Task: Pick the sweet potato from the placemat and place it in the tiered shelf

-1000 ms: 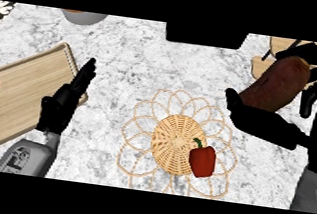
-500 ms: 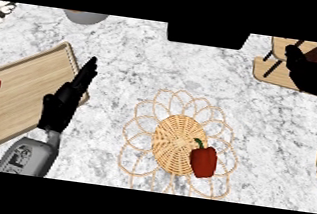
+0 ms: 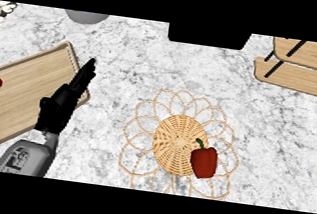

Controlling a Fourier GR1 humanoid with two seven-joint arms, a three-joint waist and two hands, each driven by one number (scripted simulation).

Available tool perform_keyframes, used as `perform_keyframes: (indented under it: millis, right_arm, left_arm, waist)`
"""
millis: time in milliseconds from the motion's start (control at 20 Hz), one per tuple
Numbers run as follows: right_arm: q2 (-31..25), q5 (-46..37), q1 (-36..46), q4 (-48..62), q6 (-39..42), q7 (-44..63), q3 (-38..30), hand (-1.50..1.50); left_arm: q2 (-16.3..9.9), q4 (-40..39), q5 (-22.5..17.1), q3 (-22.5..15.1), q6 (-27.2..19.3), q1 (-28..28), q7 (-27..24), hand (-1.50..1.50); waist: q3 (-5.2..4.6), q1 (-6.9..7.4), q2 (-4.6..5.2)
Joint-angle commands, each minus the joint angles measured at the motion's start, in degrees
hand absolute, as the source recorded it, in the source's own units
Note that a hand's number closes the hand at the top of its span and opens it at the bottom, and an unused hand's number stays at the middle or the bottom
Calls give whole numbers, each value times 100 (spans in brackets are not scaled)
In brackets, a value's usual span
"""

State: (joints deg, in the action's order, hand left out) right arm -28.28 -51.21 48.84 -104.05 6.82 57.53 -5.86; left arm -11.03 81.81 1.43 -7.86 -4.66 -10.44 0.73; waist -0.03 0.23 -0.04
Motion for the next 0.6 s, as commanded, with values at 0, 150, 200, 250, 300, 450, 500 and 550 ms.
perform_keyframes:
  millis: [0,150,200,250,300,450,500,550]
  right_arm:
    - [-379,95,-38,864,-434,-850,-566,150]
    - [-282,-134,343,1235,-438,-779,-327,150]
    - [-283,-123,508,1042,-193,-593,-246,150]
    - [-565,-78,769,1364,-81,-761,-404,150]
    - [-490,-286,298,1146,-280,-886,-253,150]
    - [-572,-398,458,1864,-597,-1359,-289,150]
    - [-514,-503,512,2072,-856,-1476,-263,150]
    - [-538,-350,488,2182,-934,-1688,-405,150]
  left_arm:
    - [55,16,10,48,24,11,42,0]
    - [40,-291,3,214,138,-124,-171,0]
    - [267,262,201,-72,-120,-84,310,0]
    - [210,214,248,-84,-100,211,44,0]
    - [246,-372,158,52,35,-194,-92,0]
    - [51,146,4,175,219,108,67,0]
    - [30,-193,28,301,215,-25,-201,0]
    - [217,-359,141,182,130,-181,-191,0]
  waist:
    - [3,15,16]
    - [0,14,15]
    - [1,17,1]
    - [0,35,3]
    - [0,-19,12]
    - [1,39,13]
    - [0,35,22]
    - [1,12,20]
